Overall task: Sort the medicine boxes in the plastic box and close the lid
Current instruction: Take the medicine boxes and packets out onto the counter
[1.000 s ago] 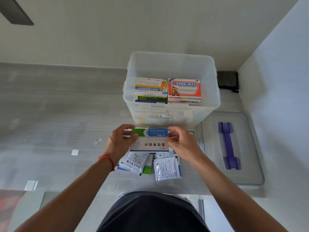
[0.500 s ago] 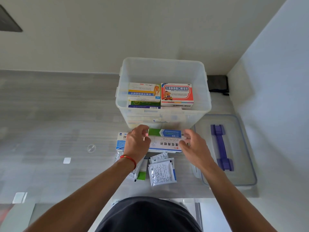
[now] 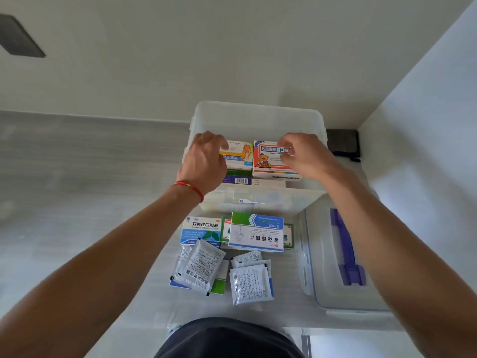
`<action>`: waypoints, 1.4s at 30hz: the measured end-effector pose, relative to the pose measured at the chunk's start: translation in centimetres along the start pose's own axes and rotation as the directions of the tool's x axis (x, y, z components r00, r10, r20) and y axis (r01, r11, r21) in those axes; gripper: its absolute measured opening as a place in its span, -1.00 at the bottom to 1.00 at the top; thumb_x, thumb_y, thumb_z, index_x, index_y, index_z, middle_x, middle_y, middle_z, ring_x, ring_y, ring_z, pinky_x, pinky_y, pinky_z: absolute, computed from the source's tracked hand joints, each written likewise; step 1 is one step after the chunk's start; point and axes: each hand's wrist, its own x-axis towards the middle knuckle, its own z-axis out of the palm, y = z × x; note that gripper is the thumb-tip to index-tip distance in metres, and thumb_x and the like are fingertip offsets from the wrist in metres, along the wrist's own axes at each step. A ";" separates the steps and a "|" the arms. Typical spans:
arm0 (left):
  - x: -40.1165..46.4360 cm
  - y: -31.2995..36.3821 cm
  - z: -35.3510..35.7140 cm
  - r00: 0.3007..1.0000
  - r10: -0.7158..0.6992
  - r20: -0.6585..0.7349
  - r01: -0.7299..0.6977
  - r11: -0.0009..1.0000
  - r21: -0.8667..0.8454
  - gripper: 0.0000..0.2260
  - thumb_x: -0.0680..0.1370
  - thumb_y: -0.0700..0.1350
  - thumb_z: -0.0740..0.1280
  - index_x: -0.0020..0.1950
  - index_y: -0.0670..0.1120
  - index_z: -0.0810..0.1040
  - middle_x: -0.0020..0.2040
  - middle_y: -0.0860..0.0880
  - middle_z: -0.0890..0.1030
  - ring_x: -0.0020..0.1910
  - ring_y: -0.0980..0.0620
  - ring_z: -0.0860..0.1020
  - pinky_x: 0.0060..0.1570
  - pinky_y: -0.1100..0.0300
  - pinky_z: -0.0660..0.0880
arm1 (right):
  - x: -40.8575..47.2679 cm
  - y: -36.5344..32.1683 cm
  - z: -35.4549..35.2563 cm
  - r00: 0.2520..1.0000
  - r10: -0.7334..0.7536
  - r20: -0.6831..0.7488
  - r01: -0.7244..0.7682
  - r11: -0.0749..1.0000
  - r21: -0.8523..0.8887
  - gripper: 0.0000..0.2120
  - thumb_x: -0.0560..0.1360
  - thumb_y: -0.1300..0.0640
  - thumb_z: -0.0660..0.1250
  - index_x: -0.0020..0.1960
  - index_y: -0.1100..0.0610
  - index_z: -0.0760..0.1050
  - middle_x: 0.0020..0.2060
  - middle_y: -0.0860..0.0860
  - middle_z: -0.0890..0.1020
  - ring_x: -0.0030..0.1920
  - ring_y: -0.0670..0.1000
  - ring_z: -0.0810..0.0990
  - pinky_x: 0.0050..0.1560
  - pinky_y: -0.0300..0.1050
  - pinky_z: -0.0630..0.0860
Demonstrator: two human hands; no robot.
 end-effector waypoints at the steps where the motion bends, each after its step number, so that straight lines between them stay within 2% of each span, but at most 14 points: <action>1: 0.1 -0.3 0.5 0.999 -0.033 0.003 0.033 0.999 0.017 -0.66 0.42 -0.44 0.19 0.06 -0.20 0.64 0.07 -0.16 0.63 0.17 -0.14 0.51 0.15 0.00 0.52 | 0.8 0.1 0.5 0.999 -0.008 0.050 0.010 0.999 -0.043 -0.63 0.56 0.14 0.43 0.35 0.11 0.54 0.26 0.07 0.63 0.19 0.06 0.60 0.15 -0.07 0.52; 4: 0.1 -0.6 1.2 0.996 -0.044 -0.082 0.047 0.998 0.036 -0.65 0.38 -0.48 0.18 -0.01 -0.20 0.63 0.00 -0.15 0.64 0.11 -0.14 0.52 0.05 0.06 0.52 | 2.9 -0.1 1.8 0.983 -0.054 0.175 0.093 0.970 -0.223 -0.46 0.51 0.06 0.49 0.44 0.09 0.45 0.29 0.11 0.57 0.23 0.14 0.58 0.21 0.05 0.54; 7: 0.0 -0.6 1.0 0.989 -0.018 -0.150 0.021 1.000 0.021 -0.67 0.34 -0.51 0.17 -0.11 -0.23 0.62 -0.10 -0.16 0.64 0.01 -0.15 0.54 -0.06 0.21 0.40 | 4.6 0.4 2.9 0.963 -0.063 0.264 0.173 0.891 -0.419 -0.26 0.45 -0.04 0.53 0.51 0.13 0.30 0.30 0.14 0.50 0.27 0.15 0.52 0.25 0.14 0.53; 10: -0.1 -0.4 0.9 0.986 -0.034 -0.165 0.037 0.999 0.019 -0.69 0.36 -0.51 0.17 -0.13 -0.23 0.62 -0.12 -0.17 0.64 -0.02 -0.15 0.54 -0.06 0.19 0.42 | 5.9 0.9 3.4 0.944 -0.012 0.331 0.182 0.853 -0.490 -0.05 0.38 -0.10 0.58 0.58 0.13 0.15 0.41 0.16 0.40 0.40 0.18 0.42 0.35 0.18 0.43; 12: -0.2 -0.3 1.0 0.983 -0.040 -0.178 0.044 0.999 0.017 -0.70 0.37 -0.50 0.18 -0.13 -0.23 0.62 -0.13 -0.17 0.64 -0.03 -0.15 0.54 -0.06 0.18 0.44 | 6.4 1.0 3.6 0.942 -0.011 0.337 0.190 0.843 -0.503 -0.01 0.33 -0.13 0.60 0.57 0.13 0.17 0.39 0.17 0.40 0.38 0.18 0.43 0.36 0.17 0.43; 21: -0.2 -0.3 1.2 0.977 -0.033 -0.209 0.037 0.999 0.016 -0.70 0.36 -0.49 0.17 -0.14 -0.23 0.62 -0.18 -0.16 0.64 -0.08 -0.13 0.54 -0.11 0.24 0.34 | 5.7 1.3 1.2 0.967 -0.117 0.226 0.209 0.871 -0.445 0.00 0.22 -0.20 0.62 0.49 0.11 0.25 0.25 0.17 0.40 0.25 0.18 0.41 0.20 0.17 0.52; 28: -0.3 -0.7 1.2 0.979 -0.020 -0.205 0.013 0.999 -0.038 -0.71 0.33 -0.45 0.18 -0.16 -0.21 0.62 -0.20 -0.16 0.63 -0.10 -0.15 0.54 -0.14 0.20 0.37 | 2.3 -0.8 -5.3 0.983 -0.180 0.047 0.186 0.940 -0.286 0.05 0.25 -0.15 0.61 0.57 0.07 0.17 0.36 0.14 0.31 0.37 0.17 0.30 0.33 0.19 0.46; 32: -0.4 -0.1 0.0 0.980 -0.035 -0.198 0.003 0.987 -0.163 -0.71 0.35 -0.44 0.18 -0.12 -0.22 0.65 -0.15 -0.13 0.68 -0.12 -0.10 0.60 -0.10 0.04 0.55 | -1.2 -2.5 -8.0 0.971 -0.236 -0.031 0.225 0.954 -0.199 -0.01 0.26 -0.22 0.56 0.56 0.00 0.20 0.35 0.09 0.29 0.37 0.11 0.26 0.36 0.14 0.45; 34: -1.1 0.8 -1.3 0.977 -0.077 -0.201 0.016 0.958 -0.285 -0.73 0.41 -0.41 0.21 -0.07 -0.21 0.65 -0.10 -0.08 0.69 -0.09 0.00 0.64 -0.05 0.05 0.60 | -3.2 -3.3 -8.7 0.961 -0.272 -0.049 0.259 0.950 -0.176 0.02 0.25 -0.27 0.53 0.57 -0.01 0.19 0.35 0.08 0.29 0.37 0.10 0.26 0.41 0.14 0.41; 36: -2.5 1.9 -2.5 0.978 -0.112 -0.176 0.021 0.892 -0.451 -0.83 0.52 -0.29 0.25 -0.01 -0.17 0.63 -0.07 -0.03 0.69 -0.09 0.06 0.66 -0.08 0.13 0.62 | -5.4 -4.0 -8.8 0.947 -0.319 -0.046 0.308 0.937 -0.166 0.06 0.24 -0.35 0.48 0.60 0.00 0.17 0.35 0.06 0.30 0.38 0.09 0.28 0.44 0.14 0.38; 37: -3.5 2.4 -3.1 0.986 -0.138 -0.099 0.053 0.804 -0.592 -0.85 0.57 -0.18 0.26 0.05 -0.16 0.61 -0.05 -0.04 0.69 -0.08 0.01 0.67 -0.12 0.13 0.63 | -6.5 -4.3 -8.6 0.939 -0.343 -0.035 0.333 0.929 -0.164 0.08 0.23 -0.38 0.45 0.61 0.01 0.16 0.35 0.05 0.30 0.39 0.08 0.28 0.46 0.12 0.36; 39: -5.9 3.1 -4.0 0.979 -0.138 0.153 0.203 0.515 -0.833 -0.71 0.61 0.01 0.28 0.21 -0.16 0.54 0.05 -0.17 0.67 -0.04 -0.17 0.68 -0.15 0.03 0.64 | -8.6 -5.0 -7.7 0.923 -0.385 0.005 0.380 0.908 -0.177 0.09 0.23 -0.42 0.39 0.62 0.03 0.16 0.36 0.02 0.30 0.39 0.06 0.28 0.48 0.09 0.34; 40: -7.1 3.1 -4.2 0.957 -0.120 0.264 0.290 0.407 -0.866 -0.63 0.60 0.08 0.31 0.28 -0.14 0.49 0.10 -0.20 0.66 0.00 -0.22 0.68 -0.13 -0.03 0.65 | -9.6 -5.3 -7.1 0.914 -0.405 0.035 0.403 0.893 -0.198 0.10 0.23 -0.43 0.38 0.62 0.03 0.15 0.37 0.02 0.30 0.39 0.05 0.28 0.48 0.09 0.33; 42: -9.6 2.4 -4.5 0.899 -0.108 0.424 0.435 0.330 -0.838 -0.51 0.53 0.12 0.42 0.36 -0.07 0.42 0.17 -0.19 0.66 0.10 -0.23 0.67 -0.03 -0.14 0.64 | -11.1 -6.2 -5.4 0.888 -0.449 0.098 0.458 0.850 -0.261 0.09 0.25 -0.45 0.33 0.62 0.03 0.13 0.39 0.02 0.28 0.40 0.05 0.27 0.48 0.08 0.32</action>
